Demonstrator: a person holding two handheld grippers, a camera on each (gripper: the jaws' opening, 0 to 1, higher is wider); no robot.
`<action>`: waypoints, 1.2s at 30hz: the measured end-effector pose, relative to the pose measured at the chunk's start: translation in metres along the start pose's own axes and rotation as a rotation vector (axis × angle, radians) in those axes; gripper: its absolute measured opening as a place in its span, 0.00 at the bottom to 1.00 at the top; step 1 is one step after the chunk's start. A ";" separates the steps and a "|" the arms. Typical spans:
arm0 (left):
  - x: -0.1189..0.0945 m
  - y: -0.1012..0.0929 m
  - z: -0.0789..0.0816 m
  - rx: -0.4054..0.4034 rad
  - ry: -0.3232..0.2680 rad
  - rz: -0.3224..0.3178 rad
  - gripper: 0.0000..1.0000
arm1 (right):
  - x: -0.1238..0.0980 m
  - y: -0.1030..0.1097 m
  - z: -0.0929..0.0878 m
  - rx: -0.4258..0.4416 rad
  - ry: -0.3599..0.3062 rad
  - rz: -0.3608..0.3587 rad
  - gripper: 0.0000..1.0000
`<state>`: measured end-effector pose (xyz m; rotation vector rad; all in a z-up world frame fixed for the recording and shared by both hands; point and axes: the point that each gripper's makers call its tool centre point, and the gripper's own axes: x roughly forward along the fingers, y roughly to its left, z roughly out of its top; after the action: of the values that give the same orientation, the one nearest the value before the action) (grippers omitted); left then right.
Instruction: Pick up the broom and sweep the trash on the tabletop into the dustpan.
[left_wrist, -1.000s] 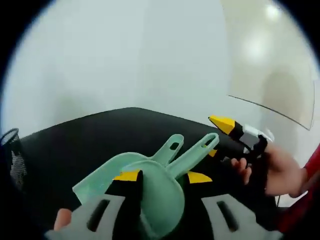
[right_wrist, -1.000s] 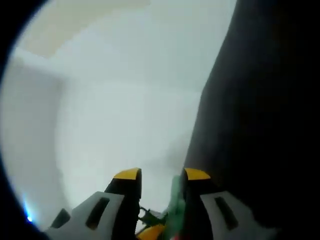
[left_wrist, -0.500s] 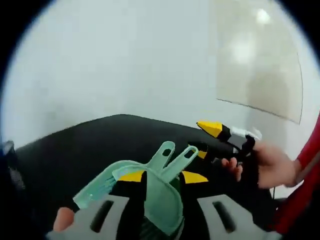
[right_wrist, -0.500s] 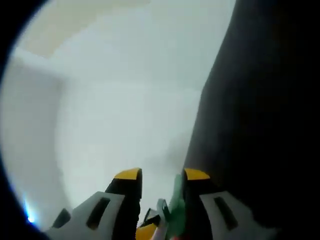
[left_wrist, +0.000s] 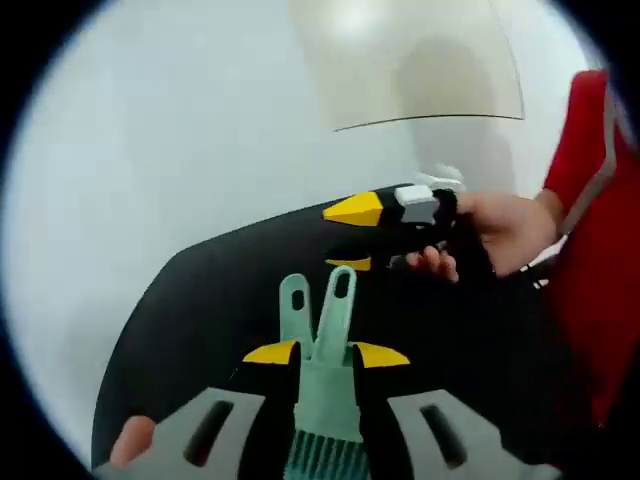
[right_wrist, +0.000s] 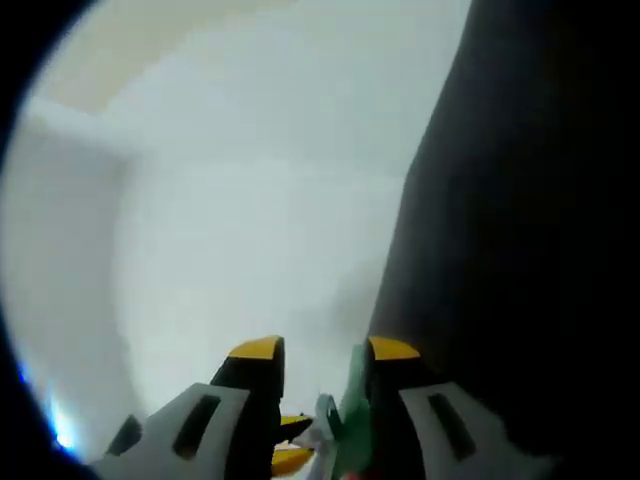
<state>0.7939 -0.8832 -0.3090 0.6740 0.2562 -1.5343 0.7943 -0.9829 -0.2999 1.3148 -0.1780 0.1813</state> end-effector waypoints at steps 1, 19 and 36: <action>0.004 0.001 0.000 0.010 -0.006 -0.008 0.21 | 0.000 0.000 0.000 0.001 0.000 0.000 0.33; 0.024 -0.005 0.002 -0.022 -0.111 -0.113 0.14 | 0.000 0.001 -0.002 0.004 0.010 0.007 0.33; 0.013 0.015 0.019 -0.154 -0.240 -0.021 0.14 | -0.001 0.002 -0.003 0.002 0.014 0.014 0.33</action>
<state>0.8044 -0.9058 -0.2978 0.3629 0.1975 -1.5811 0.7932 -0.9794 -0.2984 1.3139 -0.1752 0.2024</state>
